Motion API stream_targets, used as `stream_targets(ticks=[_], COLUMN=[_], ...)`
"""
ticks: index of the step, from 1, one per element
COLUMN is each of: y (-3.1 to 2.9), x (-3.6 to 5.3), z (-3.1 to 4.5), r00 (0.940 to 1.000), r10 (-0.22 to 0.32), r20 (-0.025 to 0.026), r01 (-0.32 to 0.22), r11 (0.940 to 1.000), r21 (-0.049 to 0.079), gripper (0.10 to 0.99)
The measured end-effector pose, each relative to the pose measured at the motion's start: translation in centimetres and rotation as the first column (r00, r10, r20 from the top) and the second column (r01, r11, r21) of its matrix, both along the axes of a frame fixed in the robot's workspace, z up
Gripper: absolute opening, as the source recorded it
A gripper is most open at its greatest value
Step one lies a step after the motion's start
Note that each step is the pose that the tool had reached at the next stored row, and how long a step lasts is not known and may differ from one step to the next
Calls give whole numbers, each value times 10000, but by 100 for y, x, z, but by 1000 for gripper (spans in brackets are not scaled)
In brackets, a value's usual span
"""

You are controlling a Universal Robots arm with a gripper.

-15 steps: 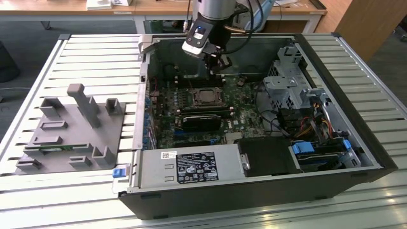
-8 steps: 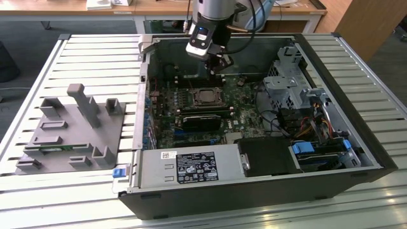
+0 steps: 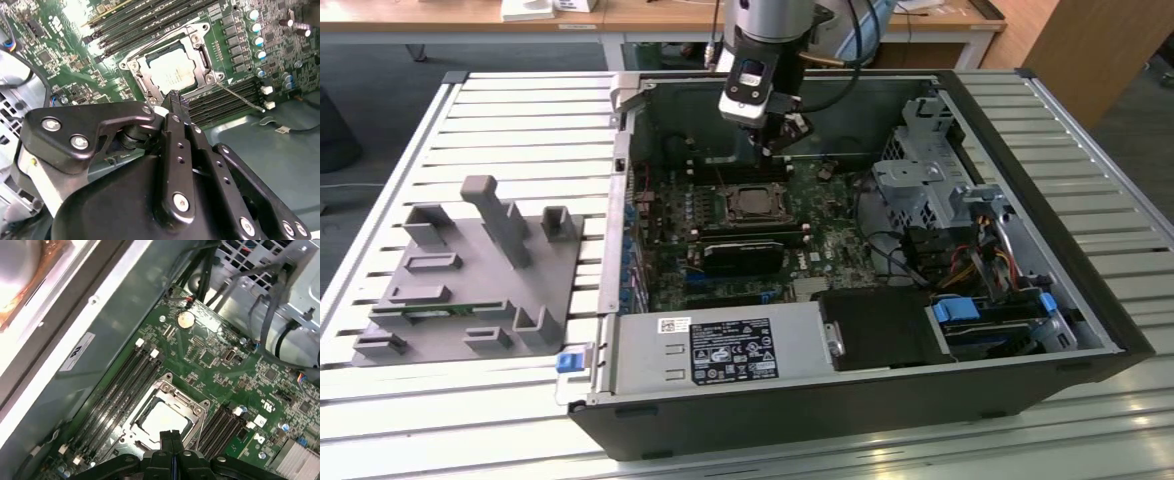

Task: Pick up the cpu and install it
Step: 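Install the first cpu locking lever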

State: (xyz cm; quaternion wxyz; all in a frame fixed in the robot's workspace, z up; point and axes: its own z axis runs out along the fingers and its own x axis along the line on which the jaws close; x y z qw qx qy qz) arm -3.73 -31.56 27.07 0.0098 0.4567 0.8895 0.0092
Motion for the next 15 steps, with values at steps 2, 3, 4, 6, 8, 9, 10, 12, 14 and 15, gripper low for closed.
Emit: stream_targets(ticks=[2,3,4,6,8,9,10,12,14,15], y=[0,0,0,0,0,0,0,0,0,0], x=[0,0,0,0,0,0,0,0,0,0], z=[0,0,0,0,0,0,0,0,0,0], r00=[9988,9977,9963,9925,9875,9844,9812,9732,9643,9594], r10=[497,674,865,1222,1578,1757,1932,2300,2649,2822], r20=[0,1,0,0,0,0,0,0,1,0], r01=[-497,-674,-865,-1222,-1578,-1757,-1932,-2300,-2649,-2822], r11=[9988,9977,9963,9925,9875,9844,9812,9732,9643,9594], r21=[1,0,0,0,0,0,0,0,0,0], gripper=[106,106,106,106,106,106,106,106,106,106])
